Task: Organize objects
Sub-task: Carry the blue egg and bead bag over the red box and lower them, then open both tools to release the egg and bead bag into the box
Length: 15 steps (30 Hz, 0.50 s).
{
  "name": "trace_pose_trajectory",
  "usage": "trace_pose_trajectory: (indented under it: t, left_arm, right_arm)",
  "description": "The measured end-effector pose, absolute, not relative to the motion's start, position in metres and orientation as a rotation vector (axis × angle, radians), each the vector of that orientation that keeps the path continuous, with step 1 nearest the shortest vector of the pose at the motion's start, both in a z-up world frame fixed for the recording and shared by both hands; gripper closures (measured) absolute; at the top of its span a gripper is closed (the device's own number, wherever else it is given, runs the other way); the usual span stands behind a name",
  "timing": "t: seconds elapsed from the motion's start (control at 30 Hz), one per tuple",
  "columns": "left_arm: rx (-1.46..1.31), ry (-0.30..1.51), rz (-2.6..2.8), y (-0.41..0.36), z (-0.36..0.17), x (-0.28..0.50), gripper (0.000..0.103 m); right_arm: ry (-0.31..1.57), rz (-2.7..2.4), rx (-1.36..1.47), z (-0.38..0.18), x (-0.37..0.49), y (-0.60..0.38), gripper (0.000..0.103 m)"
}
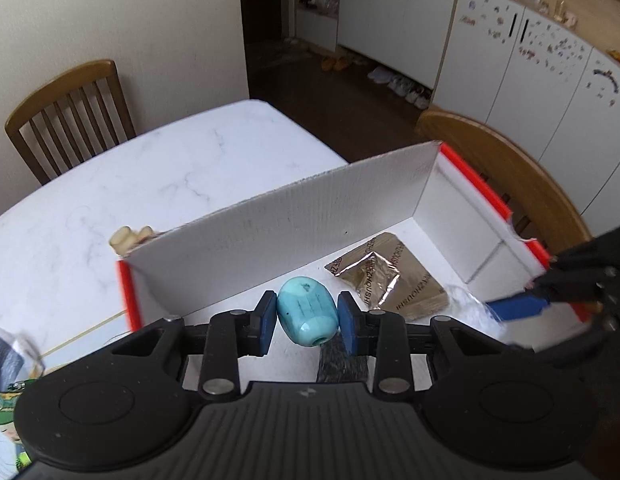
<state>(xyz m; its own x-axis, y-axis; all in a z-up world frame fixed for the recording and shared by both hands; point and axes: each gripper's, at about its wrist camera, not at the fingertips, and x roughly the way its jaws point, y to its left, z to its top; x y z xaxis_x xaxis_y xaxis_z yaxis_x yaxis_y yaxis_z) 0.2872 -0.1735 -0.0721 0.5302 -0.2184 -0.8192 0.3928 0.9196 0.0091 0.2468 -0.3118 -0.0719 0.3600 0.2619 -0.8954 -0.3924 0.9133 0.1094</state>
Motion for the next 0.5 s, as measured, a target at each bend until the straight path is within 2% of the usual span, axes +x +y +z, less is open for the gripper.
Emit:
trace_pose_trajectory:
  t: [0.5]
  left_arm:
    - [0.252,1.065,-0.3,-0.206,-0.126,0.329,0.07]
  right_arm:
    - [1.197,0.456,-0.206,-0.098,0.265,-0.302,0.067]
